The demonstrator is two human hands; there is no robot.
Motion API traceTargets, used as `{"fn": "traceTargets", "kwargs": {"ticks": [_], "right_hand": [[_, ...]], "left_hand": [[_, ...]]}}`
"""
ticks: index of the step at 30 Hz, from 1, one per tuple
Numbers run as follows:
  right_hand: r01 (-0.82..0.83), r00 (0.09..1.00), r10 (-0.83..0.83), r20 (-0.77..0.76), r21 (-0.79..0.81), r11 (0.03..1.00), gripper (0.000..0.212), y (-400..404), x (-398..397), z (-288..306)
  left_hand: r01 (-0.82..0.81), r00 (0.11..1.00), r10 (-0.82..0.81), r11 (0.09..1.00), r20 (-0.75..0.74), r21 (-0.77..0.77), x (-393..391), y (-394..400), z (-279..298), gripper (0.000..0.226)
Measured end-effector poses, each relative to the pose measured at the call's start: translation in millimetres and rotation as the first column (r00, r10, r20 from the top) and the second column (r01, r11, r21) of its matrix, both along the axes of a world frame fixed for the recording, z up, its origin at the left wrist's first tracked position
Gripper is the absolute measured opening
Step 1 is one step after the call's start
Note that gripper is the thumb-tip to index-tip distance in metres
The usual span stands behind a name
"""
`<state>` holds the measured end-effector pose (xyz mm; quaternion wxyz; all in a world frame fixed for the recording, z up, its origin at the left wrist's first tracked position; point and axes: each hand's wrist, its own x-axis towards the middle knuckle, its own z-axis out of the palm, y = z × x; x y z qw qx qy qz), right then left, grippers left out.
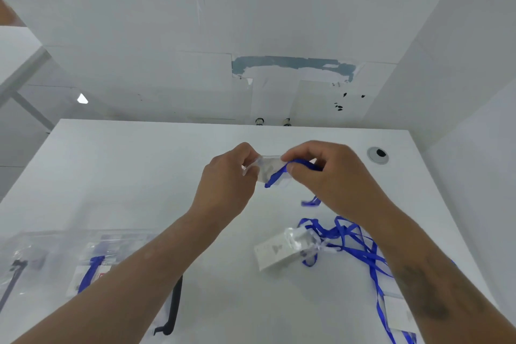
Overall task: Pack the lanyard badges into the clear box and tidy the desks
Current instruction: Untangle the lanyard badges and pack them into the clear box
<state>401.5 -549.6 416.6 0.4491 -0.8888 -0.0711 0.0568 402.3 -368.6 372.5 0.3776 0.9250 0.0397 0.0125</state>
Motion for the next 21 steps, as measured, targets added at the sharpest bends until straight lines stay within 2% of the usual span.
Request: {"fn": "traceTargets", "kwargs": {"ticks": [2,4,7,11,14,16,19,20,21], "right_hand": [[0.006,1.0,-0.007,0.005,0.124,0.992,0.016,-3,2,9],[0.006,0.999,-0.012,0.038,0.154,0.988,0.015,-5,8,16],[0.046,0.996,-0.056,0.068,0.146,0.988,0.016,-10,18,13],[0.148,0.988,-0.13,-0.087,0.255,0.955,0.016,-20,26,-7],[0.204,0.964,-0.134,-0.228,0.317,0.926,0.027,-18,18,-27],[0.24,0.942,-0.151,-0.298,0.288,0.927,0.033,-10,7,-41],[0.207,0.928,-0.104,-0.357,0.262,0.943,0.029,12,-18,-54],[0.149,0.941,-0.049,-0.334,0.283,0.947,0.029,19,-27,-56],[0.081,0.953,0.005,-0.302,0.272,0.959,0.03,25,-36,-57]], "left_hand": [[0.019,0.998,-0.02,1.0,-0.054,-0.018,-3,5,-3,0.013],[0.06,0.989,-0.071,0.994,-0.128,-0.09,-4,11,-4,0.016],[0.117,0.952,-0.196,0.942,-0.234,-0.315,-6,17,2,0.013],[0.066,0.875,-0.345,0.781,-0.341,-0.621,-12,23,13,0.021],[-0.057,0.843,-0.387,0.626,-0.374,-0.778,-14,26,19,0.03],[-0.14,0.837,-0.393,0.517,-0.38,-0.844,-15,25,20,0.025],[-0.276,0.869,-0.305,0.357,-0.39,-0.893,-13,21,17,0.013],[-0.317,0.878,-0.254,0.327,-0.406,-0.89,-12,20,14,0.016],[-0.346,0.886,-0.191,0.336,-0.423,-0.876,-11,19,12,0.021]]}}
